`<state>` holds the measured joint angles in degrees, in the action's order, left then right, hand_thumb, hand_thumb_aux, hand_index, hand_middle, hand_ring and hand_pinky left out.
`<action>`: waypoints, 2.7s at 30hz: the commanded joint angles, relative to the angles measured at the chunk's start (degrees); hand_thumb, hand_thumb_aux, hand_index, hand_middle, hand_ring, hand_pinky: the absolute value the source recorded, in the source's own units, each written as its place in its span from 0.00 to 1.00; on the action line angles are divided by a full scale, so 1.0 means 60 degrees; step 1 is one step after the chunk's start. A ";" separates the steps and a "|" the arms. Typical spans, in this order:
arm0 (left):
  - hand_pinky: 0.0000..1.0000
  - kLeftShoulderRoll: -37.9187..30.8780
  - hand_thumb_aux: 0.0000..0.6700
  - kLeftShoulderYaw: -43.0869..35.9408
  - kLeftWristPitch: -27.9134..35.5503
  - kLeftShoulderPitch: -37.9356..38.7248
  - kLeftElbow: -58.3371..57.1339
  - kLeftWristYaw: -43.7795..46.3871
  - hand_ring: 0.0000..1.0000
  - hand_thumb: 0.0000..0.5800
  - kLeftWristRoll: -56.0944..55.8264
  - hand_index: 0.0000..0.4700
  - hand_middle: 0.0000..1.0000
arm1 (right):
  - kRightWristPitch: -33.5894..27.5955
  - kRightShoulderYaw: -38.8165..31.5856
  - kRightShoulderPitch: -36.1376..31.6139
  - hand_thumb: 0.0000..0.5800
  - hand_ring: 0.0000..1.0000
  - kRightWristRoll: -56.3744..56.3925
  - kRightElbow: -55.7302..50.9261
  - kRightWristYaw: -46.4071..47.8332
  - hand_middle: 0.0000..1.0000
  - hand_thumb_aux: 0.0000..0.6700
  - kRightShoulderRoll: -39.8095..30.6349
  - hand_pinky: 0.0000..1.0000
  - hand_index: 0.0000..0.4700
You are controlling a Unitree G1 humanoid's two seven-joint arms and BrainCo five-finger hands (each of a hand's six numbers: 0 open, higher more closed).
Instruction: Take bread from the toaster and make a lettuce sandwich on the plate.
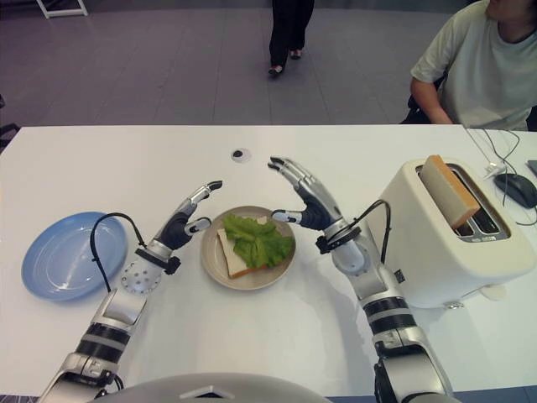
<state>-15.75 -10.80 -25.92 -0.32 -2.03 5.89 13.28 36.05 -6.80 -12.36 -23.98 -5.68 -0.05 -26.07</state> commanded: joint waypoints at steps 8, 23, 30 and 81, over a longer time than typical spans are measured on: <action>0.00 0.0783 0.00 -0.0139 -0.0477 0.2113 0.1621 0.0089 0.00 0.00 -0.1099 0.00 0.00 | -0.3300 0.7220 0.2974 0.00 0.00 0.1319 0.3394 0.3415 0.00 0.00 -0.4199 0.00 0.00; 0.00 0.0893 0.00 0.0071 -0.0698 0.2120 0.1367 0.0207 0.00 0.00 -0.0940 0.00 0.00 | -0.4148 0.6307 0.4403 0.96 0.00 0.0068 0.1665 0.3920 0.00 0.81 -0.4639 0.00 0.81; 0.00 0.0904 0.00 0.0094 -0.0783 0.1989 0.1147 0.0202 0.00 0.00 -0.0824 0.00 0.00 | -0.4215 0.5918 0.4010 1.00 0.00 0.0358 0.1645 0.3668 0.00 1.00 -0.4541 0.00 1.00; 0.00 0.0214 0.00 0.0706 -0.3126 0.1185 0.0330 -0.1608 0.00 0.00 0.3500 0.00 0.00 | -0.5649 -0.1759 -0.0393 1.00 0.00 0.2609 -0.1539 0.3936 0.00 1.00 0.1056 0.00 1.00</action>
<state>-12.59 -6.49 -44.16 6.01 -2.72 -1.96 28.01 2.33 -16.40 -15.66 -5.31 -12.46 23.76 -18.42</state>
